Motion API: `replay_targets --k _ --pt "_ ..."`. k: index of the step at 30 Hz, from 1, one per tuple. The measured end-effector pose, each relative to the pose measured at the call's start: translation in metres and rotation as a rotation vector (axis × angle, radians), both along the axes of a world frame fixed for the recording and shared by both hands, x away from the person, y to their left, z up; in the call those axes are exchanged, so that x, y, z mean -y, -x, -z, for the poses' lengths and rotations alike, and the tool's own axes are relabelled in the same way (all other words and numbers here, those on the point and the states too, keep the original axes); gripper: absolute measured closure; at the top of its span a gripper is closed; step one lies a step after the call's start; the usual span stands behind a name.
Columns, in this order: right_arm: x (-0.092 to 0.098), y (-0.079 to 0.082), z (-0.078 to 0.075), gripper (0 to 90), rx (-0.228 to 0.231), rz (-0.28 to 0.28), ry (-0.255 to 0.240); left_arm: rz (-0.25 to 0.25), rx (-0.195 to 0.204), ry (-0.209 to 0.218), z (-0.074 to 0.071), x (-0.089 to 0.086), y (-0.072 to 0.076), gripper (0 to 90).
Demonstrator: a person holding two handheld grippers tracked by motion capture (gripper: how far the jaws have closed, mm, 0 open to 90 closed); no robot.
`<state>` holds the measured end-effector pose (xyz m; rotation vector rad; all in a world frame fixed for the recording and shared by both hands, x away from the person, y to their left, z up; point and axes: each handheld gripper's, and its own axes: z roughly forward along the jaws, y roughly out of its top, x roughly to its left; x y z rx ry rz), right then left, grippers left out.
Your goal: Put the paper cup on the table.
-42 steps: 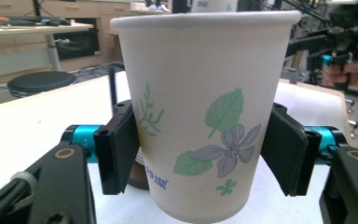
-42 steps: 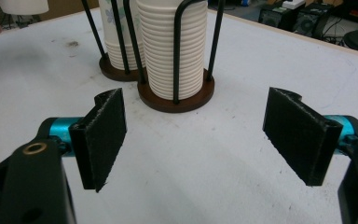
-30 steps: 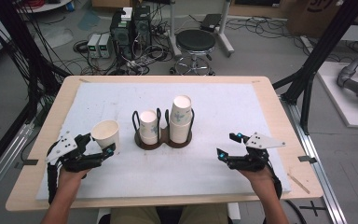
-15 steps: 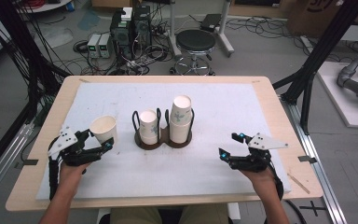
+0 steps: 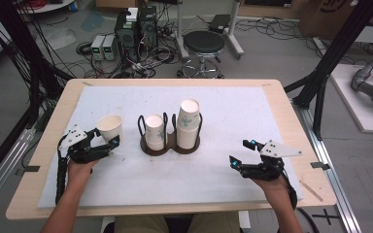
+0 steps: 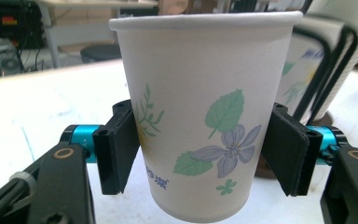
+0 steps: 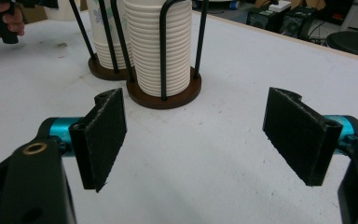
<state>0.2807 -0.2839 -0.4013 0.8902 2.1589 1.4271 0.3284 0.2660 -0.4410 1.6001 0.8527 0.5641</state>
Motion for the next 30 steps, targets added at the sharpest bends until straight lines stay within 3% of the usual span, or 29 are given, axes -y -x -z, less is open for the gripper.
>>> replay_targets --k 9,14,19,28,30 --pt "-0.001 0.000 0.000 22.1 0.002 -0.008 0.002 -0.045 -0.096 -0.105 0.010 0.006 -0.008 32.8" --pt "-0.002 0.000 0.000 22.1 -0.009 -0.011 0.000 -0.074 -0.126 -0.132 0.010 0.007 -0.009 33.2" --pt "-0.002 0.000 -0.001 22.1 0.006 -0.014 0.003 -0.087 -0.160 -0.226 0.010 0.014 -0.007 33.5" --pt "0.001 0.002 -0.002 22.1 0.003 -0.010 -0.004 -0.106 -0.217 -0.286 0.008 0.011 0.006 33.7" --pt "0.001 0.002 -0.002 22.1 0.001 -0.007 -0.006 -0.112 -0.228 -0.273 0.008 0.011 0.008 33.7"
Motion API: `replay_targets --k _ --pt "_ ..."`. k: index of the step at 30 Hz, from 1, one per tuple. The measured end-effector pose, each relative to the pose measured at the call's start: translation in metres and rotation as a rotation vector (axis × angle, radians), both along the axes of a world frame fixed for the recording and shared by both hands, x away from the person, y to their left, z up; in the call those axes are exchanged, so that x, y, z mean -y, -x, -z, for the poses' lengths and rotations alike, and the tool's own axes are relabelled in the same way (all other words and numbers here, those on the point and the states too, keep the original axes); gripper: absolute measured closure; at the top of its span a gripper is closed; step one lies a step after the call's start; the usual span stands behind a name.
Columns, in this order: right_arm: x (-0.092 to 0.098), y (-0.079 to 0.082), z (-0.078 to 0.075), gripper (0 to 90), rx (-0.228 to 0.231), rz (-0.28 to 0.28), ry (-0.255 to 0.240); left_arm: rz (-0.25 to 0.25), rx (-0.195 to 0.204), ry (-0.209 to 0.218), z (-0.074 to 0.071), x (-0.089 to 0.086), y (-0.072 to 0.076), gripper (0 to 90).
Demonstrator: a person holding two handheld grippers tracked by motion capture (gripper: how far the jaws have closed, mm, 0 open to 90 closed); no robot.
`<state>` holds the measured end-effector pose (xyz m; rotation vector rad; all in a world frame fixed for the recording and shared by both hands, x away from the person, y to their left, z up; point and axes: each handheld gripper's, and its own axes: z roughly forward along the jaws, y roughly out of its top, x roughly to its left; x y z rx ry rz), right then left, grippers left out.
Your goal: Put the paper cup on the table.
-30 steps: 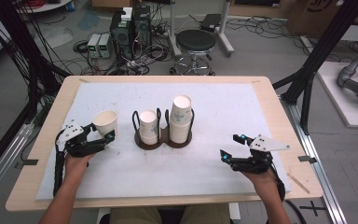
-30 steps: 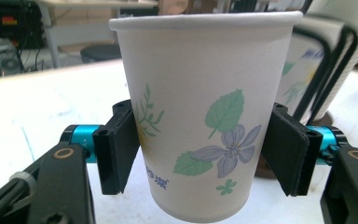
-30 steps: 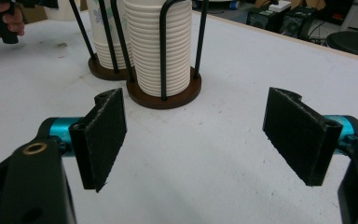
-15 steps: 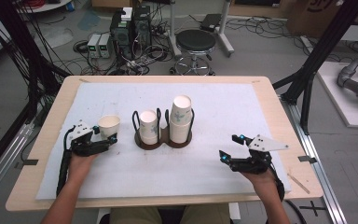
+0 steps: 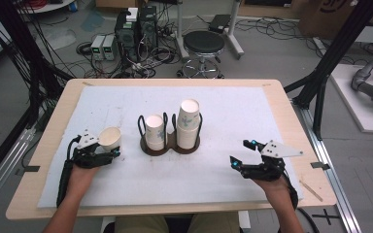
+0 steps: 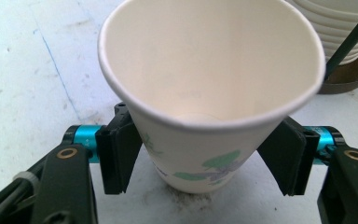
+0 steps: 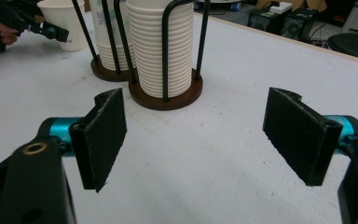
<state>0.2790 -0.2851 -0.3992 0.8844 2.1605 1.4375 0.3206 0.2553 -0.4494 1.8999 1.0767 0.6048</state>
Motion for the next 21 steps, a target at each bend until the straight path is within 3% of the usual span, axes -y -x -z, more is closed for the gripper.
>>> replay_targets --k 4,6,8,10,15,21 --pt "0.001 0.000 0.000 22.1 0.004 -0.002 0.001 -0.001 -0.006 0.008 0.001 -0.001 0.000 32.1" --pt "0.001 0.000 0.000 22.0 0.000 -0.001 -0.002 0.002 -0.016 0.034 0.001 -0.001 0.001 27.7" --pt "0.002 0.000 0.000 22.1 0.002 0.000 -0.001 -0.005 -0.024 0.064 0.000 -0.001 0.002 16.6" --pt "0.002 0.000 0.000 22.1 0.004 0.000 0.000 0.007 -0.014 0.090 -0.002 -0.003 0.007 15.8" --pt "0.005 0.000 0.001 22.0 0.000 0.009 -0.001 0.023 0.052 0.170 -0.014 -0.015 0.024 16.1" --pt "0.007 0.001 0.001 22.1 -0.004 0.016 0.004 0.030 0.121 0.232 -0.024 -0.027 0.041 16.1"
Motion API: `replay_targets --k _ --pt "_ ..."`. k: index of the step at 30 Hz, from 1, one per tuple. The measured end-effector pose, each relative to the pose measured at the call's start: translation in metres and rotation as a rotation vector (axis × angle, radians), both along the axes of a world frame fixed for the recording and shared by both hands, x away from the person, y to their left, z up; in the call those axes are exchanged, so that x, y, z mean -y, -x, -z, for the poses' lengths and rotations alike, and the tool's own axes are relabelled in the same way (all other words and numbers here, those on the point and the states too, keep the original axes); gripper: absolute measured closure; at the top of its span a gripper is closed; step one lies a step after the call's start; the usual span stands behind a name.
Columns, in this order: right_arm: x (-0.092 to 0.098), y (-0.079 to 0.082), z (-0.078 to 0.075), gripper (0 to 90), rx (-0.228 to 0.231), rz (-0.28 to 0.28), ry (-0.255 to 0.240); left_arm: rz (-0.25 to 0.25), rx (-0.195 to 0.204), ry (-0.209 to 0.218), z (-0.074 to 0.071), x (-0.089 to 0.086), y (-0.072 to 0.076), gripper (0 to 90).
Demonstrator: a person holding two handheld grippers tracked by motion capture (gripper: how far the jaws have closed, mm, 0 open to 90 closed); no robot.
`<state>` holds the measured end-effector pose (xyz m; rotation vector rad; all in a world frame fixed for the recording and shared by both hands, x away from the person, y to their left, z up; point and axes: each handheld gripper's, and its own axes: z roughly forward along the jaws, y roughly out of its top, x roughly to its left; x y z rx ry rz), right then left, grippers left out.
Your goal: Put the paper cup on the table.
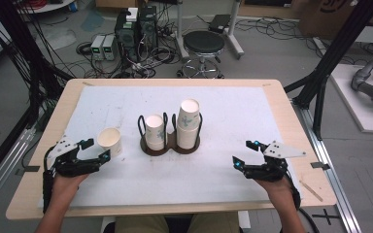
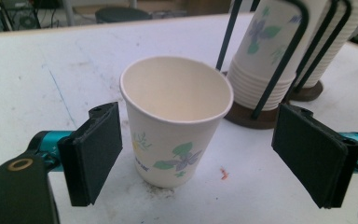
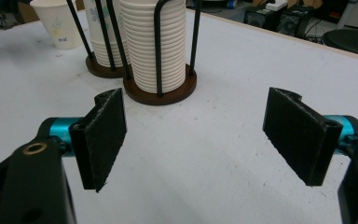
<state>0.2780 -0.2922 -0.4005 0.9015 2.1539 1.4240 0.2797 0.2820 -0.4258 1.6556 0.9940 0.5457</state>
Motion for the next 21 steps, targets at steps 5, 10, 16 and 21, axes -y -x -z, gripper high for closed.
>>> replay_targets --k 5,10,16,21 --pt "0.003 0.001 -0.001 22.1 0.005 0.008 -0.007 0.000 0.052 0.029 -0.007 -0.006 0.012 15.9" --pt "0.008 0.001 -0.001 22.1 0.011 0.033 -0.008 -0.002 0.113 0.069 -0.013 -0.012 0.018 15.9" --pt "0.014 0.002 0.000 22.1 0.016 0.069 -0.012 0.014 0.168 0.079 -0.015 -0.012 0.018 15.3" --pt "0.017 0.002 0.000 22.1 0.008 0.092 -0.008 0.013 0.178 0.083 -0.015 -0.011 0.019 15.4"
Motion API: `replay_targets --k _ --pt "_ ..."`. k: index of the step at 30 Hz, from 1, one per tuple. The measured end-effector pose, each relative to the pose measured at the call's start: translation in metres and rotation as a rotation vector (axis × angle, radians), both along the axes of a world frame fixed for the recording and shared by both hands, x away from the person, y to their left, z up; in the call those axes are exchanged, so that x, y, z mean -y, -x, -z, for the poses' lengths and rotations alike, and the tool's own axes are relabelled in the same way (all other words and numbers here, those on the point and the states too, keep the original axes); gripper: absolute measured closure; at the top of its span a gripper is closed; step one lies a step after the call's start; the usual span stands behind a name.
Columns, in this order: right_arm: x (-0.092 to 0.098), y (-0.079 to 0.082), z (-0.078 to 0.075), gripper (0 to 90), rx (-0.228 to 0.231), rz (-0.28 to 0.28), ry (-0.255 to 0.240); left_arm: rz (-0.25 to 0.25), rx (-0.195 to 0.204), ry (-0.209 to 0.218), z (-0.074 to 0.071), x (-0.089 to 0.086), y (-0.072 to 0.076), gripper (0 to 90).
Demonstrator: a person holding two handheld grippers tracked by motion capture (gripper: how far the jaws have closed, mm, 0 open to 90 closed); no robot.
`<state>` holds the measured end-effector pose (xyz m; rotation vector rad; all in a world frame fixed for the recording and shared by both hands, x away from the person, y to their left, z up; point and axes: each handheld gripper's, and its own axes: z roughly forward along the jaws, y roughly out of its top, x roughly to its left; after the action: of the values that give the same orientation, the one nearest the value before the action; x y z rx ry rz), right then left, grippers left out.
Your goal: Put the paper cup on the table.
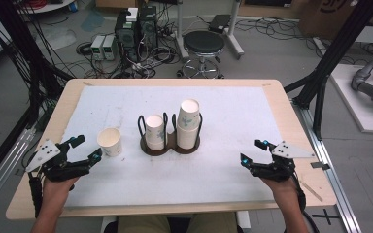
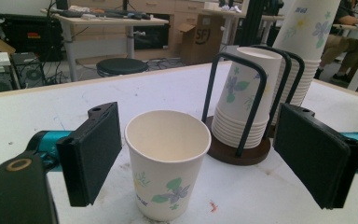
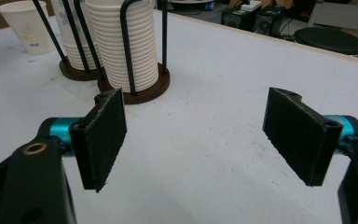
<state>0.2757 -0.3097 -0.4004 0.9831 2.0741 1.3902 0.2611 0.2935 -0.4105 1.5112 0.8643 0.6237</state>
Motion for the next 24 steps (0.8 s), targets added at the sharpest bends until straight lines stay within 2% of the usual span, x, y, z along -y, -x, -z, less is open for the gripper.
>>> replay_targets --k 9,24 --pt "0.002 0.008 -0.001 22.1 0.005 0.031 0.005 0.000 0.009 0.026 -0.001 -0.002 0.004 15.6" --pt "0.000 0.010 -0.002 22.1 0.003 0.036 0.010 0.003 0.012 0.008 0.000 -0.001 0.004 16.1"
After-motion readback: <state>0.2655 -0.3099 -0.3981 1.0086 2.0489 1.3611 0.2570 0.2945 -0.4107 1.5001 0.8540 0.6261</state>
